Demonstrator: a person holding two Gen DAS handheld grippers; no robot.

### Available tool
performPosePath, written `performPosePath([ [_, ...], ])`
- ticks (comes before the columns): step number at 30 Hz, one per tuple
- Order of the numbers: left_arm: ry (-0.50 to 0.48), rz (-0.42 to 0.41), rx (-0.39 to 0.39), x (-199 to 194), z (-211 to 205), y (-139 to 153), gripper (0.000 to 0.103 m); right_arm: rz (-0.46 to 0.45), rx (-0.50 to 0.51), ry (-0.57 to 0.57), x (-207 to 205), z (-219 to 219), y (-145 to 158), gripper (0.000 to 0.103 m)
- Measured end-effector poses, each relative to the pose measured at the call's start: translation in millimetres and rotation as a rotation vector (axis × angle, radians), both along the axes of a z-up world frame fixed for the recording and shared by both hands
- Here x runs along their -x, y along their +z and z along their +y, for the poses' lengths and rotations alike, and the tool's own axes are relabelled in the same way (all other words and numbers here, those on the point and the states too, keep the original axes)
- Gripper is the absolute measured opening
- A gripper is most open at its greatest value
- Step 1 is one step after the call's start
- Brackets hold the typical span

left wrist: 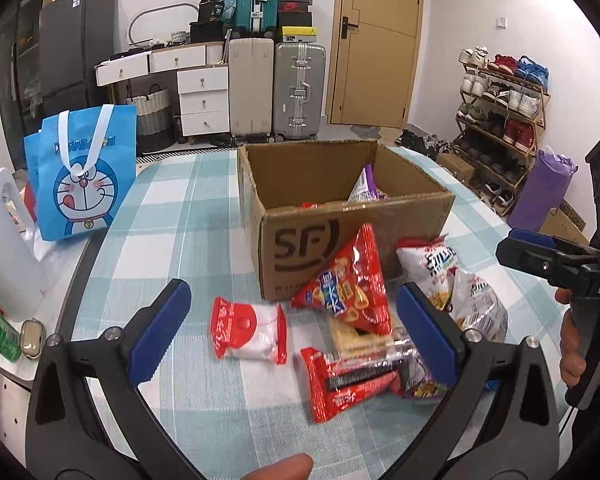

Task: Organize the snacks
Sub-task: 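Withdraw both grippers from the box back toward the snack pile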

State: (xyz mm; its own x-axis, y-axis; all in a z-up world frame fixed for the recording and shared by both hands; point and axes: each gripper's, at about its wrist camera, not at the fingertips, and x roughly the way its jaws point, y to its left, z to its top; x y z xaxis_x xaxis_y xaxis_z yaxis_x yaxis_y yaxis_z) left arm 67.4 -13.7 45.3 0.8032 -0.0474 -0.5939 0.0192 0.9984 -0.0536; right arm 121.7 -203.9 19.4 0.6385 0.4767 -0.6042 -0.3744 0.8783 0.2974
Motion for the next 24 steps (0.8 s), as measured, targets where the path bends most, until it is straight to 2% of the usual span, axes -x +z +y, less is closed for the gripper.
performPosePath([
  [11, -0.003, 0.054, -0.004, 5.6, 0.5, -27.5, 0.102, 0.039, -0.013, 0.016, 17.9, -2.5, -18.9, 0.102],
  [24, 0.016, 0.118, 0.000, -7.3, 11.0, -44.8, 0.102, 0.094, 0.053, 0.082, 17.5, 16.2, -34.4, 0.102],
])
